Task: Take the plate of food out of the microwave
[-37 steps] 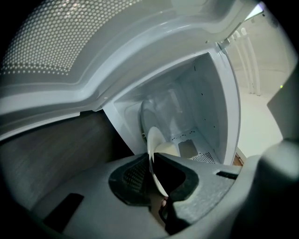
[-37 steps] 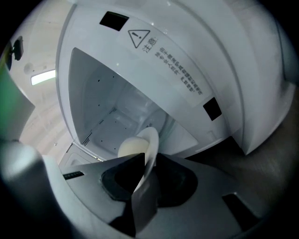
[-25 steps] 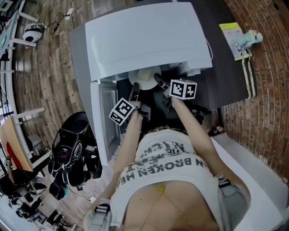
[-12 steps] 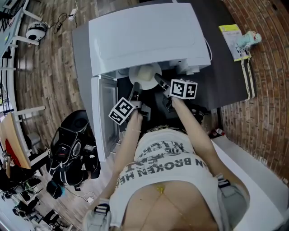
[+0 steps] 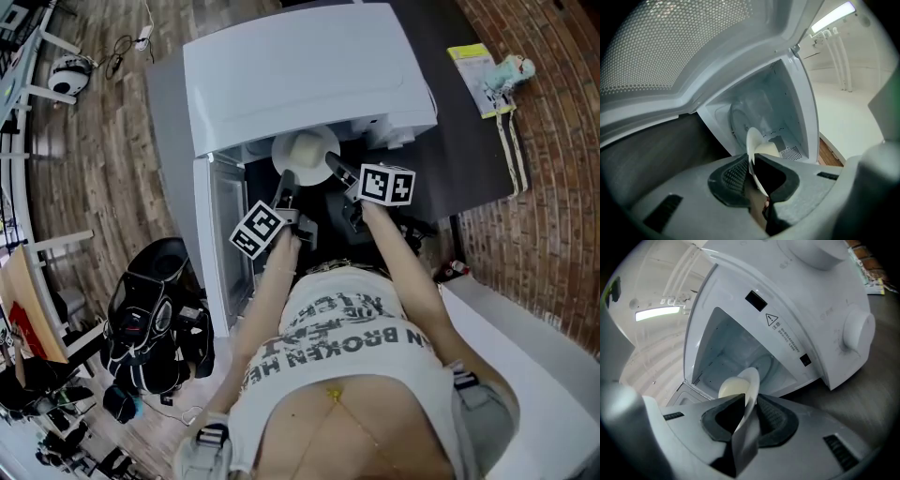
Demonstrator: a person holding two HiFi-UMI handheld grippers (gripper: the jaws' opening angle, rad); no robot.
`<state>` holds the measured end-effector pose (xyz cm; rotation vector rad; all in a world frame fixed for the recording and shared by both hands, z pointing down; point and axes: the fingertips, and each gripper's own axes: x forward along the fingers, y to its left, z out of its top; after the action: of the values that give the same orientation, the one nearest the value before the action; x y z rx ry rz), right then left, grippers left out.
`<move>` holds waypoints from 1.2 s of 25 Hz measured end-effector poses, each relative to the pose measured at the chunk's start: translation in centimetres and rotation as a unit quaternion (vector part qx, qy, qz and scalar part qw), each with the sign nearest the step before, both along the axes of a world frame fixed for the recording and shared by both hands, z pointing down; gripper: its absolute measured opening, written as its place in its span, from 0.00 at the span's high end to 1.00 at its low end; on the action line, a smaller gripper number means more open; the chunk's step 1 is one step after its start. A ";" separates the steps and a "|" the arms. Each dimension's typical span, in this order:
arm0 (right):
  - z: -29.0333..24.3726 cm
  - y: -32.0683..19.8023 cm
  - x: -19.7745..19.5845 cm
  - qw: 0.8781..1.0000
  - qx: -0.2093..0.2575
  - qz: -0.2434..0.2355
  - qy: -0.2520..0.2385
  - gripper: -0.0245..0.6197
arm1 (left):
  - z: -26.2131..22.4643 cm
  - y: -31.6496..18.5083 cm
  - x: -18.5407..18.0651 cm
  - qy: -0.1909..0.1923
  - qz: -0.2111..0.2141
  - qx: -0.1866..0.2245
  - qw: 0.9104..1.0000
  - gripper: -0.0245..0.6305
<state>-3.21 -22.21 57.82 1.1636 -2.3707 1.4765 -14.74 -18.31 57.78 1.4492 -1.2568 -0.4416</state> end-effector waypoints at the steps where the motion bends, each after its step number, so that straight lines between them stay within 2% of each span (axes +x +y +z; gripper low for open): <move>1: -0.1 0.2 0.0 1.000 0.000 0.003 0.001 0.84 | -0.1 0.1 -0.1 -0.001 0.003 0.001 1.000 0.91; 10: -0.8 2.1 1.4 0.999 0.001 0.043 -0.009 0.84 | -0.9 1.2 1.2 -0.012 0.039 0.007 0.999 0.91; 13: -1.0 2.7 2.2 0.999 0.003 0.041 -0.011 0.85 | -1.1 1.9 2.0 -0.011 0.039 0.010 0.999 0.91; 30: -1.9 7.8 5.1 0.998 0.000 -0.059 -0.026 0.85 | -2.0 9.3 5.7 -0.034 -0.068 0.007 0.997 0.91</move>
<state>1.91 -14.43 55.93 0.9765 -2.4269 1.4865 -9.01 -9.05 55.75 1.4052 -1.4153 -0.4955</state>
